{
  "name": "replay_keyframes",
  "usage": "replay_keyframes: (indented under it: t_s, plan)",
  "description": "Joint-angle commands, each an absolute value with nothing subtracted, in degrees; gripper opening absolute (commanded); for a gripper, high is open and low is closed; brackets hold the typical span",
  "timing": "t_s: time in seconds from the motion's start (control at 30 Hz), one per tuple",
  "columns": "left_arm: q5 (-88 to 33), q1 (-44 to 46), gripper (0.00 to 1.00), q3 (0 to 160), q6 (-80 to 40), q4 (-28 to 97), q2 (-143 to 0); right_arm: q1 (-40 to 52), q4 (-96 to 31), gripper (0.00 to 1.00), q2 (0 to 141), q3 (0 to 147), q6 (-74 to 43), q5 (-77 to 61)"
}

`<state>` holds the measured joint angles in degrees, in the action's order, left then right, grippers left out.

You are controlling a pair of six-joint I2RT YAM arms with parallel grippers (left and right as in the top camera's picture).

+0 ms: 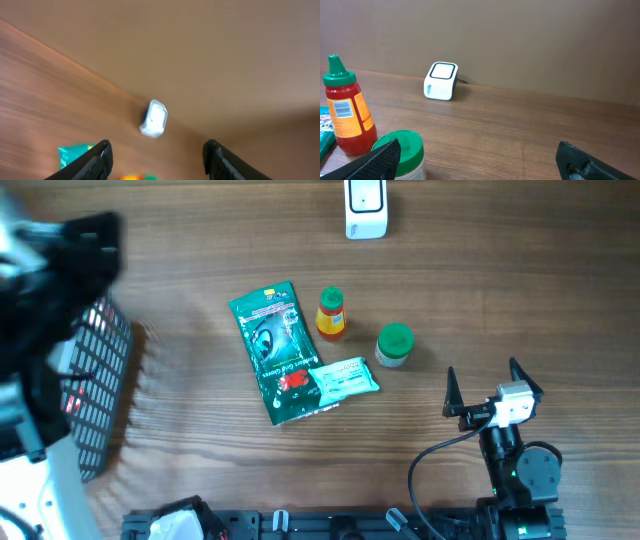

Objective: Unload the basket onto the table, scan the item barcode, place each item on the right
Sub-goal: 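Grasp the red Kleenex tissue pack in the basket with the left gripper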

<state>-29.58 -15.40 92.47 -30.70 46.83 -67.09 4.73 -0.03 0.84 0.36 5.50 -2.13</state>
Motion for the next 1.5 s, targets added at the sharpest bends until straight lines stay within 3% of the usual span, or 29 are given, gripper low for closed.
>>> replay_keyframes:
  t_s: [0.0, 0.17, 0.27, 0.43, 0.6, 0.77, 1.03, 1.1, 1.33, 1.47]
  plan:
    - [-9.6, -7.8, 0.66, 92.6, -30.0, 47.6, -67.1, 4.9, 0.1, 1.00, 0.6, 0.3, 6.0, -2.9]
    - [3.6, -13.2, 0.80, 92.6, -31.7, 45.6, -66.0, 4.9, 0.1, 1.00, 0.6, 0.3, 6.0, -2.9]
    - [5.5, -21.3, 1.00, 92.6, -31.8, 45.7, -66.0, 4.9, 0.1, 1.00, 0.6, 0.3, 6.0, -2.9]
    - [5.3, -35.8, 1.00, 92.6, -39.6, 46.5, -68.4, 4.9, 0.1, 0.99, 0.6, 0.3, 6.0, -2.9]
    - [-0.8, -42.2, 1.00, 92.6, -39.5, 48.3, -77.5, 4.9, 0.1, 1.00, 0.6, 0.3, 6.0, -2.9]
    - [-13.0, -42.3, 1.00, 92.6, -39.5, 48.7, -89.2, 4.9, 0.1, 1.00, 0.6, 0.3, 6.0, -2.9]
    - [-12.6, -42.3, 0.99, 92.6, -41.9, 50.8, -104.4, 4.9, 0.1, 1.00, 0.6, 0.3, 6.0, -2.9]
    - [-12.6, -42.3, 0.94, 92.5, -42.3, 51.6, -107.2, 4.9, 0.1, 1.00, 0.6, 0.3, 6.0, -2.9]
    - [-11.0, -42.2, 0.89, 90.6, -42.3, 51.3, -114.8, 4.9, 0.1, 1.00, 0.6, 0.3, 6.0, -2.9]
    - [-10.4, -42.2, 0.77, 90.5, -42.3, 51.6, -116.3, 4.9, 0.1, 1.00, 0.6, 0.3, 6.0, -2.9]
